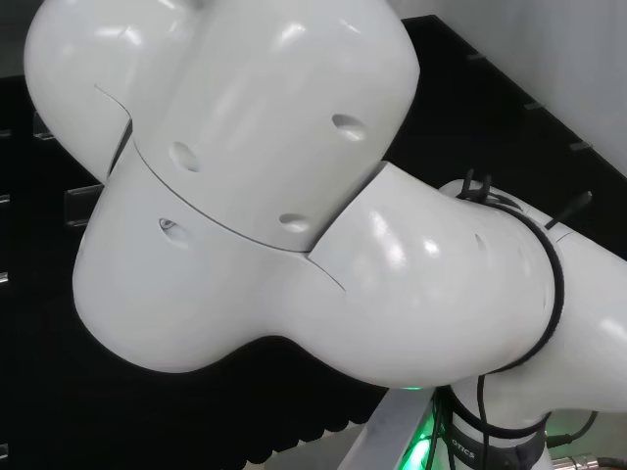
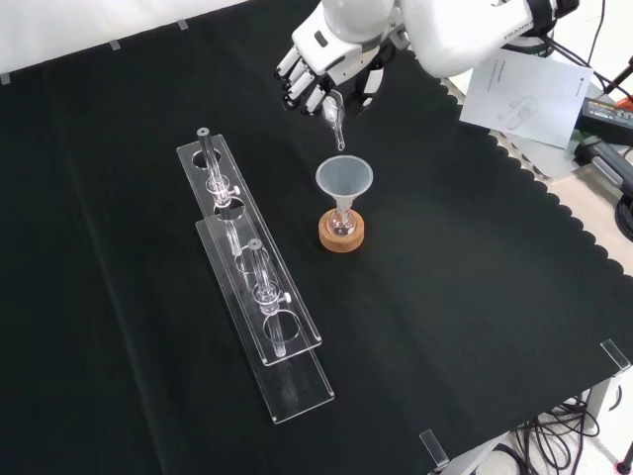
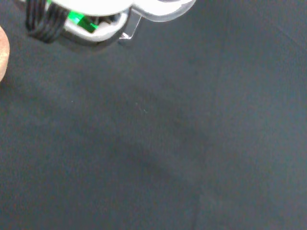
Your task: Pour all the NaCl from the weighing funnel into the round-bottom flask.
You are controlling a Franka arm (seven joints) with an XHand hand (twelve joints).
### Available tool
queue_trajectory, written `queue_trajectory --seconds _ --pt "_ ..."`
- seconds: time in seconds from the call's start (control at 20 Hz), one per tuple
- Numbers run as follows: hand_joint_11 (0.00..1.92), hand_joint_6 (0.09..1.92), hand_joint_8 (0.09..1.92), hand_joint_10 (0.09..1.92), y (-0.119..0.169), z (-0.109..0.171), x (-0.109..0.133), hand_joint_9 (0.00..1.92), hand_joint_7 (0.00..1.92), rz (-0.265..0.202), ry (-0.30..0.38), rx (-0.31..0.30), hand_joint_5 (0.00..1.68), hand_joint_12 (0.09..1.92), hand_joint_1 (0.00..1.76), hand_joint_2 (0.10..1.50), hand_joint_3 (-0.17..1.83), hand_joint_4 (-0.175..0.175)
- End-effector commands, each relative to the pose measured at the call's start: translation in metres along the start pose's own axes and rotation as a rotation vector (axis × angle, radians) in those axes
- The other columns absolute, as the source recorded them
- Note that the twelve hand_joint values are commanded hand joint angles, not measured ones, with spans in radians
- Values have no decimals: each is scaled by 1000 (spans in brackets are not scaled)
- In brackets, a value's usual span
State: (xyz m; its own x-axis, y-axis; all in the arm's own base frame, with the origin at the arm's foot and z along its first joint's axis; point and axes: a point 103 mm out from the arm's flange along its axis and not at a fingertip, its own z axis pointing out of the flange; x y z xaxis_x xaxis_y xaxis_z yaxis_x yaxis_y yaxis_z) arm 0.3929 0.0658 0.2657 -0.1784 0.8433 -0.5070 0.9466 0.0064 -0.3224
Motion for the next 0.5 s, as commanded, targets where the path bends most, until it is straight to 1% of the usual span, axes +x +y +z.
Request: queue_trajectory --seconds 0.05,0.5 --pt "622 981 653 448 4 -2 5 866 591 -4 -29 5 1116 1238 1080 687 734 175" --pt "621 980 653 448 5 -8 8 865 590 -5 -95 10 1117 1238 1080 686 735 175"
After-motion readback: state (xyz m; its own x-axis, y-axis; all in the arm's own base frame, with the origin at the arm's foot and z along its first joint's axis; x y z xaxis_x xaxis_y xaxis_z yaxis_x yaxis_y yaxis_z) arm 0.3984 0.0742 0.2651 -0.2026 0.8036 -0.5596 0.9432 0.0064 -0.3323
